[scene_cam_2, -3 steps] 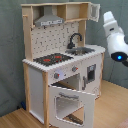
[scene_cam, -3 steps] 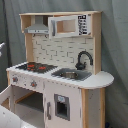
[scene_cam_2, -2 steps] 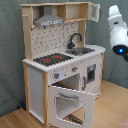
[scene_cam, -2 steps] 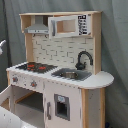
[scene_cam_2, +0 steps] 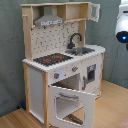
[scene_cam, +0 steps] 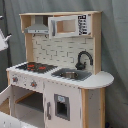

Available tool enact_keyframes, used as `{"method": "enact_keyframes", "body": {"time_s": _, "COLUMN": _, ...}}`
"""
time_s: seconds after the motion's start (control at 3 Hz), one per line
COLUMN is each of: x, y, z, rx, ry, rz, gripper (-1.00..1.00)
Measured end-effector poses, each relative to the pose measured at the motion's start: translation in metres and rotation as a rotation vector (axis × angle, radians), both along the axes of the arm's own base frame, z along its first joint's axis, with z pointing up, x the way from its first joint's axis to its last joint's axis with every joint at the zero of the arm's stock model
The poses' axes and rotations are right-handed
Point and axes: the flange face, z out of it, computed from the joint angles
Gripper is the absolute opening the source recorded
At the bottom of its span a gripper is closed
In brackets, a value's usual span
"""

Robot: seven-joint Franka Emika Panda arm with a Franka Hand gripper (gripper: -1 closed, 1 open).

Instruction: Play with the kitchen

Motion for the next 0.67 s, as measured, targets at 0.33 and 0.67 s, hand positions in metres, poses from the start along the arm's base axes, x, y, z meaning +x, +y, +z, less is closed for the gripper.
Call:
{"method": "enact_keyframes", "body": {"time_s": 0.33, "x": 0.007, "y": -0.023, "z": 0.003, "rx": 0.056, "ry": -0.060, "rz": -0.001, "gripper": 1.00}}
{"method": "enact_keyframes", "body": {"time_s": 0.67, "x": 0.018, "y": -0.046, "z": 0.000, "rx": 0.108, "ry": -0.114, "rz": 0.003, "gripper": 1.00}}
